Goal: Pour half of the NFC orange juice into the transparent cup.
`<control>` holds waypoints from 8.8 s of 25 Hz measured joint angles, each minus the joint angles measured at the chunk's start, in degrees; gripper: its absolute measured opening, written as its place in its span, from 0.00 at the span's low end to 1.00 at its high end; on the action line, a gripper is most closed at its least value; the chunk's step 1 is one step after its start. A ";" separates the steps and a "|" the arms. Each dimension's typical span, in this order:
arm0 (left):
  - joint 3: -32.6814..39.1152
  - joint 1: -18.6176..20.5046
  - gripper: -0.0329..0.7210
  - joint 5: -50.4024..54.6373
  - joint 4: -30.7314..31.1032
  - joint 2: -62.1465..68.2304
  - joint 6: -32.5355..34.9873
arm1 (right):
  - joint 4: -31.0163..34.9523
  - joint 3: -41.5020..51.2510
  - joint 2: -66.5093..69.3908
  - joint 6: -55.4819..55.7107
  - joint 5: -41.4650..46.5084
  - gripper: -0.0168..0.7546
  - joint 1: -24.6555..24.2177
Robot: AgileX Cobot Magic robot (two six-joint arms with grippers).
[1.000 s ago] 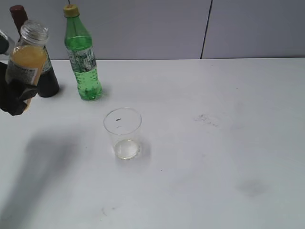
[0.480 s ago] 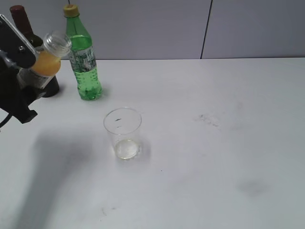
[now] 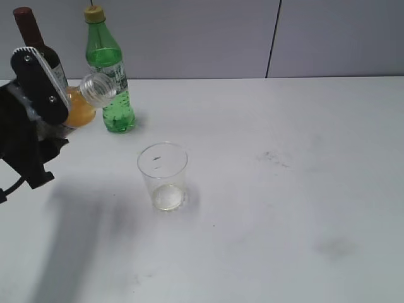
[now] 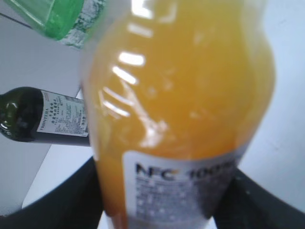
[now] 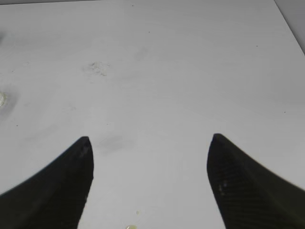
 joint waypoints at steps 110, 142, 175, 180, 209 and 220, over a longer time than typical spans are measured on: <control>-4.65 -14.29 0.68 29.96 5.03 15.56 11.04 | 0.00 0.00 0.00 -0.02 -0.05 0.76 0.00; -4.95 -3.28 0.68 1.47 7.71 7.59 -31.65 | 0.00 0.00 0.00 -0.02 -0.05 0.76 0.00; -19.91 17.25 0.68 -66.33 -40.17 32.87 18.76 | 0.06 0.00 0.00 0.02 -0.05 0.76 0.00; -26.75 13.99 0.68 -60.77 -40.88 38.47 19.03 | 0.06 0.00 0.00 0.02 -0.05 0.76 0.00; -34.11 10.61 0.82 -58.45 -38.67 46.05 16.10 | 0.06 0.00 0.00 0.02 -0.05 0.76 0.00; -34.11 10.61 0.83 -58.55 -37.69 38.78 15.04 | 0.06 0.00 0.00 0.02 -0.05 0.76 0.00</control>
